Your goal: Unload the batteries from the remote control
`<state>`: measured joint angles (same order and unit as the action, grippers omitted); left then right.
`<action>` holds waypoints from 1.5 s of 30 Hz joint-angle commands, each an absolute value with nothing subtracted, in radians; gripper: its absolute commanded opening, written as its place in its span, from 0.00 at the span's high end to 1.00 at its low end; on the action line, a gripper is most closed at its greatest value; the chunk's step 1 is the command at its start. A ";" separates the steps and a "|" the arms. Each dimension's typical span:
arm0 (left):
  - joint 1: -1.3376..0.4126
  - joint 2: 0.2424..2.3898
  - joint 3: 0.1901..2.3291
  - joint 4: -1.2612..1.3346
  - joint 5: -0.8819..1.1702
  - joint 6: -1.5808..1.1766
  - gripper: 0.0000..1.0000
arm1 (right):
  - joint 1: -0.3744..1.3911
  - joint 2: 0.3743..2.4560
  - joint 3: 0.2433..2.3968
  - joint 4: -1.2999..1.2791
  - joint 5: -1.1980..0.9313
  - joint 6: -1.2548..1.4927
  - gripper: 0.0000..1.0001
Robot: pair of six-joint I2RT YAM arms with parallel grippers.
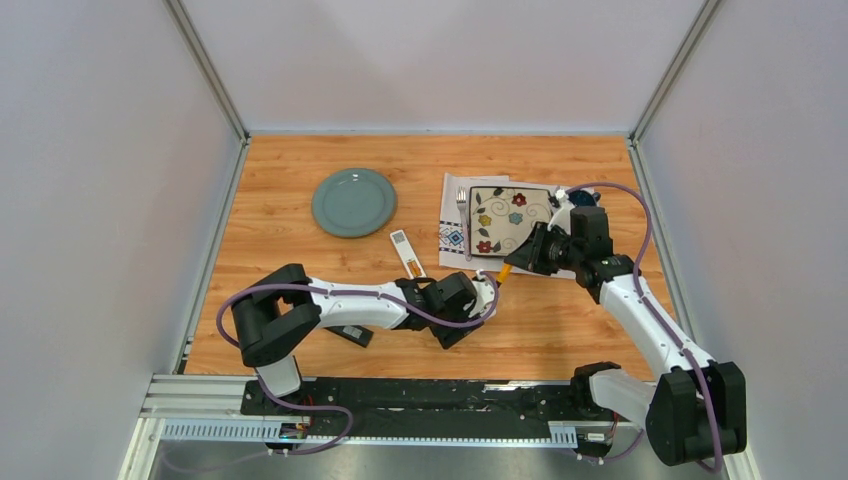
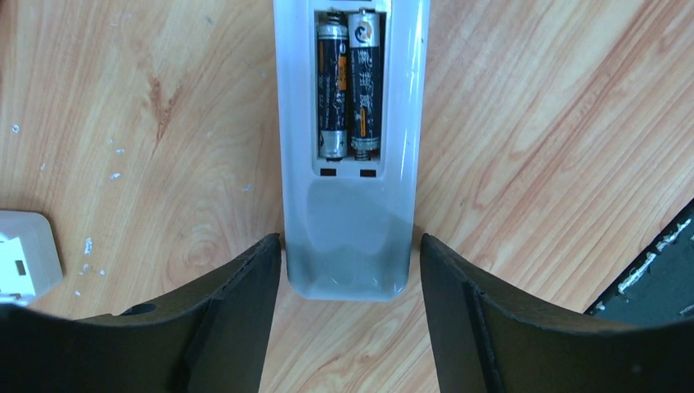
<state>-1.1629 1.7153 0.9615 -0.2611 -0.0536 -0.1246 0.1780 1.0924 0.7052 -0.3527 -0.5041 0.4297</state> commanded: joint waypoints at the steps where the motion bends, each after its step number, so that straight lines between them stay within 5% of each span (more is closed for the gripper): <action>1: -1.164 1.759 0.982 -0.270 -0.045 -0.121 0.31 | 0.176 1.081 0.699 -0.301 -0.529 0.443 1.00; 12: -1.163 1.732 0.927 -0.238 -0.029 -0.123 0.55 | 0.204 1.094 0.655 -0.221 -0.549 0.453 1.00; 13: -1.161 1.729 0.923 -0.236 -0.026 -0.124 0.58 | 0.207 1.094 0.652 -0.215 -0.546 0.453 1.00; 15: -1.161 1.718 0.913 -0.238 -0.025 -0.126 0.81 | 0.210 1.100 0.647 -0.207 -0.534 0.454 1.00; 16: -1.163 1.714 0.907 -0.236 -0.026 -0.130 0.81 | 0.212 1.103 0.646 -0.204 -0.532 0.454 1.00; 20: -1.161 1.683 0.873 -0.198 -0.040 -0.141 0.79 | 0.218 1.117 0.644 -0.189 -0.529 0.457 1.00; 24: -1.155 1.657 0.854 -0.181 -0.043 -0.138 0.32 | 0.227 1.129 0.650 -0.183 -0.526 0.462 1.00; 25: -1.155 1.655 0.857 -0.181 -0.041 -0.135 0.28 | 0.230 1.131 0.653 -0.178 -0.525 0.463 1.00; 45: -1.129 1.615 0.810 -0.127 0.037 -0.153 0.24 | 0.252 1.146 0.650 -0.155 -0.508 0.457 1.00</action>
<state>-1.1309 1.5997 0.8036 -0.1371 -0.0170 -0.1364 0.2417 1.1408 0.6476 -0.2111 -0.5213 0.4522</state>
